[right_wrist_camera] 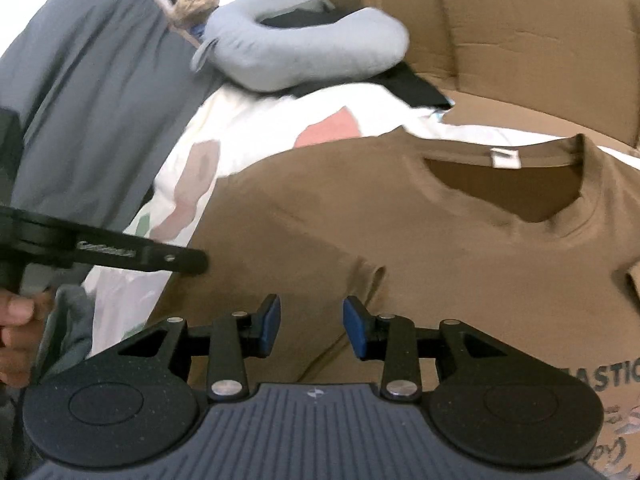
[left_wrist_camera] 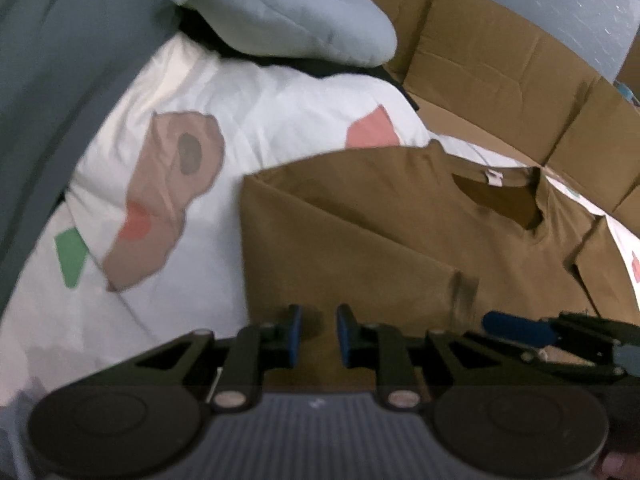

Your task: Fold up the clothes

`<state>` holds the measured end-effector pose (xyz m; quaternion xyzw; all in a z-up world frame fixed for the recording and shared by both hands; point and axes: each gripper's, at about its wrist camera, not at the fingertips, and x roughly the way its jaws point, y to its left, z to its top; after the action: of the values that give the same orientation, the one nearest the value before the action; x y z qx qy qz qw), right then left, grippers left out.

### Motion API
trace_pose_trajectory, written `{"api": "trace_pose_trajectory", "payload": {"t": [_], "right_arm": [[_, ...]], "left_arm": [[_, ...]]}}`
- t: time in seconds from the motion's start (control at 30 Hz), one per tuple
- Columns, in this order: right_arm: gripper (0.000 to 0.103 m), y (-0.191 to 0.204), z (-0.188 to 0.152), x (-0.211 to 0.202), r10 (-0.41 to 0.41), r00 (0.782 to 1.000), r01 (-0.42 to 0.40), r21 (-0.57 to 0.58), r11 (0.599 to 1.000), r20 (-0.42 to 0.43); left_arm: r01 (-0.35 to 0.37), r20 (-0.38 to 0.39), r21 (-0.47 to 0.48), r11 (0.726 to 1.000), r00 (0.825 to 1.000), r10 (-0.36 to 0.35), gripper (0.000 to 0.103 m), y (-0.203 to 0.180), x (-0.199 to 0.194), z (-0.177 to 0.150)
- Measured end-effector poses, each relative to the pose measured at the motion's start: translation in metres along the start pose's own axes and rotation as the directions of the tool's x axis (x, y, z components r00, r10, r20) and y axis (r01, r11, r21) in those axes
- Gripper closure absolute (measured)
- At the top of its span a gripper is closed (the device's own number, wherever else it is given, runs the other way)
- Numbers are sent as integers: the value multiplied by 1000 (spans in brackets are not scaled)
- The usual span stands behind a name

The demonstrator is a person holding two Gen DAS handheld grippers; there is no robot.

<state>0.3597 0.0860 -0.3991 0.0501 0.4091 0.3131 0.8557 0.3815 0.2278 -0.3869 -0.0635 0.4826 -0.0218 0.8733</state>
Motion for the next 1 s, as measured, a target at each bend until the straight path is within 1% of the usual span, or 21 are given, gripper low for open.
{"api": "trace_pose_trajectory", "payload": {"t": [0.1, 0.23, 0.33, 0.47, 0.67, 0.8, 0.9, 1.0], "right_arm": [[61, 6, -7, 11, 0, 999, -2, -33, 999, -40], [61, 12, -13, 14, -54, 997, 48, -134, 990, -46], [61, 3, -12, 12, -42, 998, 36, -107, 994, -51], [61, -9, -11, 7, -34, 998, 30, -100, 995, -45], [62, -27, -8, 0, -29, 999, 27, -57, 998, -28], [62, -39, -3, -2, -28, 1000, 27, -20, 999, -9], [62, -50, 1, -3, -13, 1000, 13, 23, 1000, -4], [61, -61, 5, -2, 7, 1000, -7, 76, 997, -3]], "left_arm": [[-6, -3, -1, 1000, 1000, 6, 83, 2, 5, -8], [-3, 3, 13, 1000, 1000, 3, 83, 8, 0, -18], [-10, 12, 26, 1000, 1000, 9, 83, 11, -11, -27], [-25, 31, -12, 1000, 999, 25, 82, 20, -32, -40], [-20, 85, -100, 995, 996, 28, 81, 32, -65, -57], [-7, 114, -174, 985, 993, 27, 81, 36, -79, -69], [9, 154, -277, 961, 987, 35, 80, 37, -89, -81], [26, 201, -381, 924, 978, 55, 77, 36, -95, -94]]}}
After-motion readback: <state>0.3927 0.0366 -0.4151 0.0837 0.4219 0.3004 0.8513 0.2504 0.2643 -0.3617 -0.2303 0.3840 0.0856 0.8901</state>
